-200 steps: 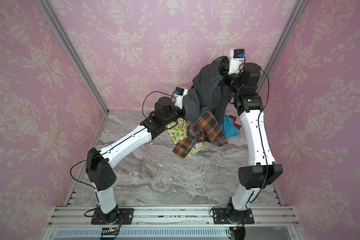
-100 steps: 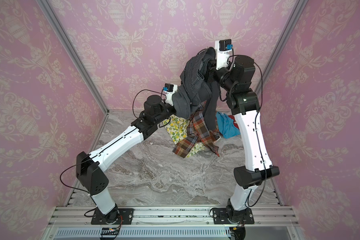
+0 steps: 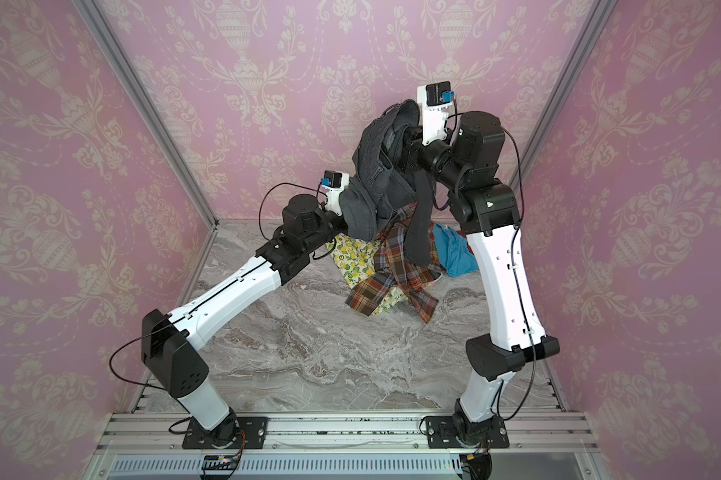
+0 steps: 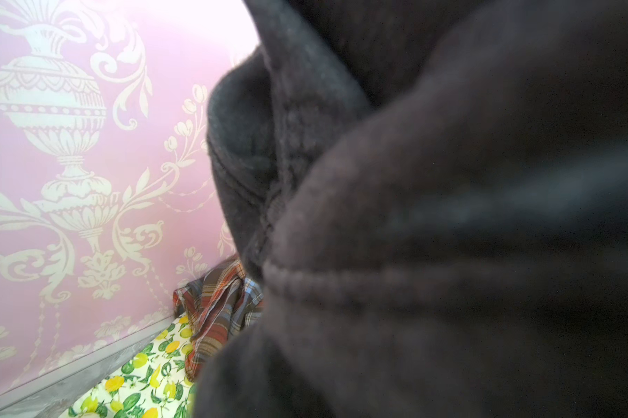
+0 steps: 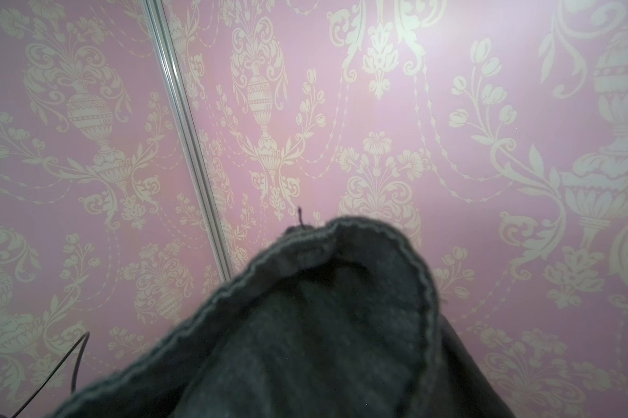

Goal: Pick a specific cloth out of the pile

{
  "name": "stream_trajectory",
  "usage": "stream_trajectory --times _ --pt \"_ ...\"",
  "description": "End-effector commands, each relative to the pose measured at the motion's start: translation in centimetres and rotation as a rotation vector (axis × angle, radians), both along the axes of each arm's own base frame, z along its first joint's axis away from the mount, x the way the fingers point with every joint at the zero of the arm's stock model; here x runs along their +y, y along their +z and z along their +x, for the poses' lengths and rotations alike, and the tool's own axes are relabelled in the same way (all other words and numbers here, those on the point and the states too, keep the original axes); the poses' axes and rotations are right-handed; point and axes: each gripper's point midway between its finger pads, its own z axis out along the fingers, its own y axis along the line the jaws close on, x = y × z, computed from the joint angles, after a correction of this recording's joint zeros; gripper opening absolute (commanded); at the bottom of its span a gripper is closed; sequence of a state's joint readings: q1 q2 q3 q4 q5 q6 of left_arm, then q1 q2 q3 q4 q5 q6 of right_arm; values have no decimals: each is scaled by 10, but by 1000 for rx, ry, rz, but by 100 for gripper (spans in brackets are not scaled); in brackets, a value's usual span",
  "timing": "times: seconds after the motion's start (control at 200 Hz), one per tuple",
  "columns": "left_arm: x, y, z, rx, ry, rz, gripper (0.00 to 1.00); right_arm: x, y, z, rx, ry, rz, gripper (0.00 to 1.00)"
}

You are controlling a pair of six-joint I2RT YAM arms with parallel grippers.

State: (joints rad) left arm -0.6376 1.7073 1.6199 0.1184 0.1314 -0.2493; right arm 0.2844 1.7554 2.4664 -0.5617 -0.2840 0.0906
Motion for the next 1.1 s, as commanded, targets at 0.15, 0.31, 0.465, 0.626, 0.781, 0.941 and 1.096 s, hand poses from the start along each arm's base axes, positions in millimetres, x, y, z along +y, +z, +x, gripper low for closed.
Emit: stream_trajectory --times 0.15,0.31,0.465,0.626,0.781,0.941,1.096 --pt "18 -72 6 198 74 132 0 -16 107 -102 -252 63 143 0" --pt "6 -69 -2 175 55 158 0 -23 118 -124 -284 63 152 0" --pt "-8 -57 -15 153 26 154 0 -29 125 -143 -305 66 163 0" --pt "-14 -50 -31 146 6 150 0 -29 118 -151 -276 81 160 0" --pt "3 -53 -46 160 30 141 0 -13 95 -152 -213 121 139 0" --pt "34 -53 -69 168 71 164 0 22 79 -160 -172 183 88 0" --pt "80 -47 -88 181 153 179 0 74 58 -165 -122 268 47 0"
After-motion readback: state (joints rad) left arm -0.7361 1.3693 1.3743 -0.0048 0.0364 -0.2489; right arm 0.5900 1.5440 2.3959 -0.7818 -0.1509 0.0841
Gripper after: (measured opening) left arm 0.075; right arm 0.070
